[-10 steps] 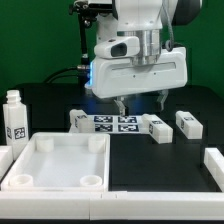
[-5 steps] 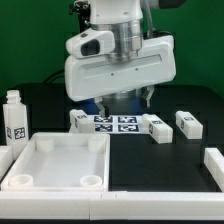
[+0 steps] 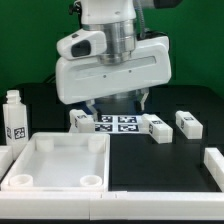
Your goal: Assemble desk
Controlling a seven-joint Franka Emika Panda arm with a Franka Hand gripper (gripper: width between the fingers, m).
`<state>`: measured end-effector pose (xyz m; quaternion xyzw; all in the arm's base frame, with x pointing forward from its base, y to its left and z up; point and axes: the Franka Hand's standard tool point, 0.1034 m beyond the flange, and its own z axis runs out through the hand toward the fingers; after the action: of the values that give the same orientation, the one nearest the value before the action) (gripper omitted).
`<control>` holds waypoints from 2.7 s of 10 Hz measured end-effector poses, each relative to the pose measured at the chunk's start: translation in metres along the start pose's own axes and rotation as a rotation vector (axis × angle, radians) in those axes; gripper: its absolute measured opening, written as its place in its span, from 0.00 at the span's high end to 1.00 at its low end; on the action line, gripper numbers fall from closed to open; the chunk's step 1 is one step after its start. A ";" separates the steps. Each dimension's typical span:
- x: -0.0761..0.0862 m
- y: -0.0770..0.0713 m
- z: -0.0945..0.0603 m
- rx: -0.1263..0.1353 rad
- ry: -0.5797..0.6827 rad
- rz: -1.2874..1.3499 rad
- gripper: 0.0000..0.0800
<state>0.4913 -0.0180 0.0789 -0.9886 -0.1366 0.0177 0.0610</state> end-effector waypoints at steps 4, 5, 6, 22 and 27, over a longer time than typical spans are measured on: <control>0.044 0.029 -0.022 0.011 0.015 0.114 0.19; 0.043 0.028 -0.020 0.011 0.013 0.115 0.19; 0.043 0.028 -0.020 0.010 0.013 0.116 0.19; 0.021 0.152 0.023 -0.049 0.022 0.205 0.19; 0.012 0.155 0.044 -0.059 0.014 0.204 0.19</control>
Offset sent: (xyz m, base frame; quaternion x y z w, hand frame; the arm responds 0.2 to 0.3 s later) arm 0.0110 0.0178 0.0244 0.0717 0.0006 -0.0431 0.9965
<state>0.5424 -0.1580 0.0152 -0.9988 -0.0355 0.0131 0.0306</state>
